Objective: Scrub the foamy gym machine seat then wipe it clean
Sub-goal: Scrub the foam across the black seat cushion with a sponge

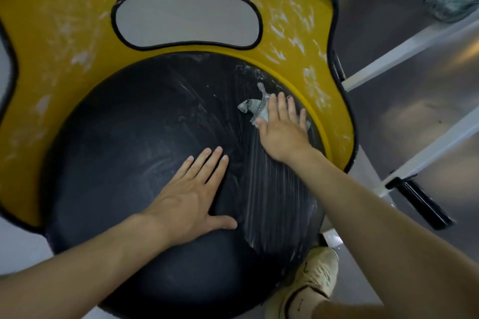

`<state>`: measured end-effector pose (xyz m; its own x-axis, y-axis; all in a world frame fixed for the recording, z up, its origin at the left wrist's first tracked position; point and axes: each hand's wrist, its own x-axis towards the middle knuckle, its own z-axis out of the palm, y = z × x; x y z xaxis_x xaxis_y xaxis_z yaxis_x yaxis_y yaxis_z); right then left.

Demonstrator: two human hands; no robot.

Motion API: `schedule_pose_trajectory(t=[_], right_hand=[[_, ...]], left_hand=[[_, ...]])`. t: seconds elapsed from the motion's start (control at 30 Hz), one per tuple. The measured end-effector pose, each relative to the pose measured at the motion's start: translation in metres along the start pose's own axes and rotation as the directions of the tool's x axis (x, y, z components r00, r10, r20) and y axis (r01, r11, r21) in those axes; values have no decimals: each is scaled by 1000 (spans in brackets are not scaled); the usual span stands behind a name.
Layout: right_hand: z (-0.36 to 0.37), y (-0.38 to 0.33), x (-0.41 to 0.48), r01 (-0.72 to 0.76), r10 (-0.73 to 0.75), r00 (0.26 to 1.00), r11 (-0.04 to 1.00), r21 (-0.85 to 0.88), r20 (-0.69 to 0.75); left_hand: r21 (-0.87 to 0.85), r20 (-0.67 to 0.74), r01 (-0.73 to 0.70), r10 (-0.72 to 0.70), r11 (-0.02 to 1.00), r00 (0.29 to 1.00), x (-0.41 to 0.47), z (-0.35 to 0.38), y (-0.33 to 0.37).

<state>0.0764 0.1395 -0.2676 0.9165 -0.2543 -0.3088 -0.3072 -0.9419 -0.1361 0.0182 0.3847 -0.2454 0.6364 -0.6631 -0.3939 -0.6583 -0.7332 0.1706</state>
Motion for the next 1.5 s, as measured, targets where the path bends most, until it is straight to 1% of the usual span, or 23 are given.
schedule_pose_trajectory(t=[0.07, 0.13, 0.23, 0.27, 0.3, 0.37, 0.43, 0.5, 0.57, 0.67, 0.77, 0.83, 0.9, 0.97, 1.0, 1.1, 1.17, 1.23, 1.3, 1.37, 1.43, 1.5], right_hand=[[0, -1, -8, 12, -12, 1000, 1000, -7, 1], [9, -5, -44, 55, -55, 998, 998, 3, -11], [39, -13, -127, 192, -195, 979, 980, -46, -67], [48, -13, -151, 217, -222, 972, 974, -64, -81], [55, -11, -169, 221, -225, 971, 973, -63, -80], [62, -5, -192, 167, -169, 983, 985, -42, -75], [60, -4, -203, 109, -117, 982, 992, -65, -145], [64, -7, -208, 100, -119, 977, 988, -114, -175], [75, -11, -207, 117, -137, 975, 986, -122, -177], [79, -16, -185, 158, -173, 973, 982, -106, -150], [51, -24, -122, 209, -218, 970, 974, -86, -108], [29, -25, -56, 153, -157, 983, 987, -43, -98], [6, -25, 4, 59, -60, 996, 998, -14, -66], [-8, -23, 32, 9, -9, 1000, 1000, -13, -25], [-8, -23, 31, 12, -12, 1000, 1000, -15, -18], [8, -25, -28, 103, -103, 994, 995, -10, -39], [35, -26, -95, 183, -186, 981, 982, -49, -63], [63, -27, -162, 213, -222, 971, 972, -98, -91], [84, -26, -211, 190, -199, 973, 978, -85, -116], [96, -23, -240, 160, -166, 977, 986, -53, -132], [102, -17, -252, 157, -159, 979, 987, -31, -123], [97, -4, -243, 143, -145, 982, 989, -26, -120]], left_hand=[[5, 16, 6, -6, 1000, 1000, 1, -2, 1], [-18, 28, 10, -9, 1000, 1000, 1, -4, 1], [-52, 32, 20, -18, 998, 999, 0, -4, 1], [-55, 27, 23, -22, 998, 999, -2, -4, 1], [-55, 21, 24, -23, 998, 1000, -3, -3, 1], [-60, 14, 25, -25, 998, 1000, -8, -2, 1], [-76, 11, 30, -29, 997, 1000, -13, -1, 1], [-74, 5, 29, -29, 997, 1000, -18, 2, 0], [-73, -2, 25, -25, 997, 1000, -22, 4, -2], [-86, -9, 16, -17, 996, 1000, -23, 4, -6], [-92, 0, 14, -14, 996, 1000, -25, 3, -11], [-82, 14, 28, -27, 996, 1000, -25, 3, -14], [-62, 39, 31, -29, 998, 999, -25, 2, -15], [-45, 42, 33, -31, 998, 999, -23, 2, -15], [-44, 42, 35, -33, 998, 999, -22, 2, -15], [-67, 48, 36, -33, 997, 998, -21, 0, -13], [-74, 55, 40, -36, 996, 998, -21, -1, -12], [-69, 56, 46, -43, 997, 998, -20, -1, -11], [-47, 56, 44, -42, 998, 998, -19, -1, -10], [-34, 51, 43, -41, 999, 998, -21, -1, -10], [-38, 48, 41, -40, 998, 998, -23, -1, -9], [-46, 54, 41, -38, 998, 998, -25, 0, -7]])
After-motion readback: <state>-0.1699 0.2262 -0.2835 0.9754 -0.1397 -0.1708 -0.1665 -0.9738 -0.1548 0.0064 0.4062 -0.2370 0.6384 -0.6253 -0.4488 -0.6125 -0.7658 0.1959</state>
